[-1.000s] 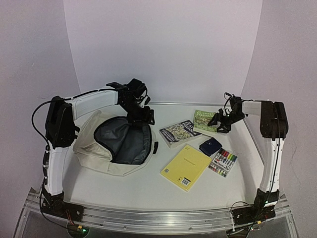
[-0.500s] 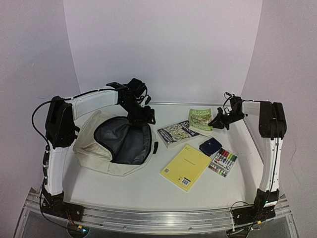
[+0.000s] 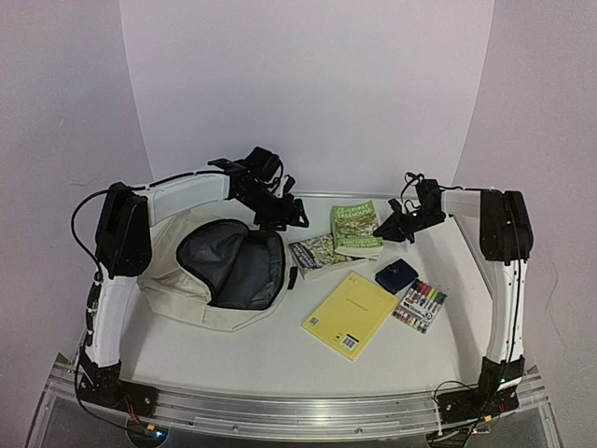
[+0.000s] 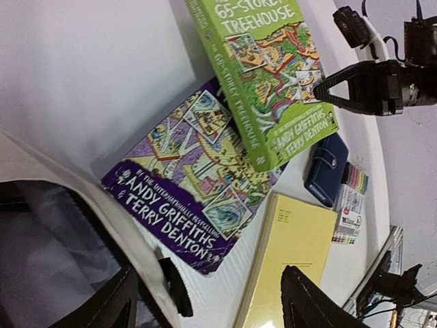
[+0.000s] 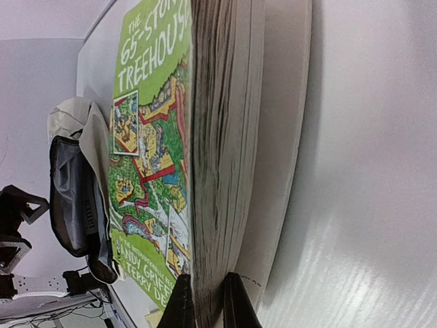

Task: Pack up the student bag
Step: Pick up the book from the center of the board.

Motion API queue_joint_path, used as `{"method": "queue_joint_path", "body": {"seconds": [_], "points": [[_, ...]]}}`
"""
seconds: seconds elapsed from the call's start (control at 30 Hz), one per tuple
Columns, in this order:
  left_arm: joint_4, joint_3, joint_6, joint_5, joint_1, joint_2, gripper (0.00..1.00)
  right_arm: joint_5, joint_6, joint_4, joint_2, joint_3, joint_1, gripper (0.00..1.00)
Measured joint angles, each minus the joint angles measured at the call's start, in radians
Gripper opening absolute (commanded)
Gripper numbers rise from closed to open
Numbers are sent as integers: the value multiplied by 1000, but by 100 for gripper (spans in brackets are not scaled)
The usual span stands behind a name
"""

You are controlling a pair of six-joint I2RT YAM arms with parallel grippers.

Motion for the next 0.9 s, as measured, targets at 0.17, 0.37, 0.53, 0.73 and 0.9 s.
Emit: {"method": "queue_joint_path", "body": {"seconds": [0.17,0.37,0.53,0.73,0.9], "points": [[102,50,-82,92,0,90,72,-14,15,29,-10,-23,27,0],[189,94,-179,163,0,197,73,-38,45,82,-12,-64,46,0],[236,121,-239,190,0,264,73,-55,78,134,-18,-99,70,0],[265,153,-285,221,0,316,69,-76,118,202,-19,-135,101,0],[302,155,-308,253,0,336,45,-92,140,241,-23,-162,127,0]]}}
